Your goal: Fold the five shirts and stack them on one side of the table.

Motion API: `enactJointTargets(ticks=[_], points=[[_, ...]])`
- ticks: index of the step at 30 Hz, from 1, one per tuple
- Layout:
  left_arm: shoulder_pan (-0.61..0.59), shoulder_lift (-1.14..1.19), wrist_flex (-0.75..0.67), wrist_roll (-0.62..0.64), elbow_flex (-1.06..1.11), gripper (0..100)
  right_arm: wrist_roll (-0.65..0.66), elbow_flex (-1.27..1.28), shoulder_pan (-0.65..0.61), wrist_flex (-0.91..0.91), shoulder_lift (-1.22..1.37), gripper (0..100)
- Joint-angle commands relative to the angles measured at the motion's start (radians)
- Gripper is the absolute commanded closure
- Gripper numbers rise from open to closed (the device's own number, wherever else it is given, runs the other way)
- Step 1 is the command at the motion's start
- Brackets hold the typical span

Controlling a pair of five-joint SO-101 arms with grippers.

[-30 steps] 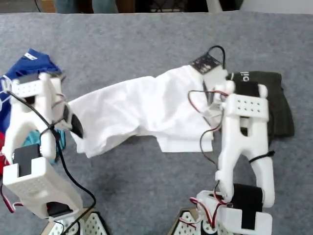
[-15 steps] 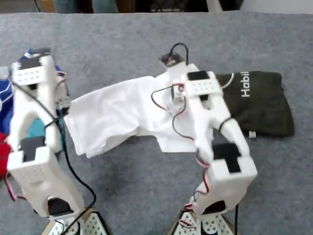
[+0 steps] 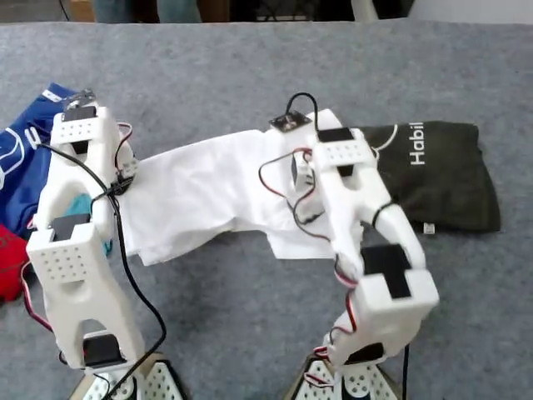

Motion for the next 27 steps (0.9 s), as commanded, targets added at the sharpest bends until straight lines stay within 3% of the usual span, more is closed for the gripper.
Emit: enactJointTargets(ticks=[1, 5, 10, 15, 20, 27], points=[[-0.05, 0.002, -0.104, 0.031, -0.045, 97, 0.048, 0.134, -0.006, -0.037, -0.134, 98.4], [-0.053, 0.002, -0.121, 0.029, -0.045, 97, 0.12, 0.28, -0.002, -0.069, -0.197, 98.4], [-0.051, 0.002, -0.126, 0.026, -0.048, 97, 0.173, 0.2, 0.017, -0.008, -0.302, 98.4], [-0.051, 0.002, -0.126, 0.026, -0.045, 97, 0.101, 0.013, -0.012, -0.021, -0.303, 98.4], [-0.051, 0.002, -0.126, 0.026, -0.047, 97, 0.015, 0.005, -0.083, -0.127, -0.107, 98.4], [-0.051, 0.002, -0.126, 0.026, -0.045, 97, 0.011, 0.064, -0.163, -0.034, -0.027, 98.4]])
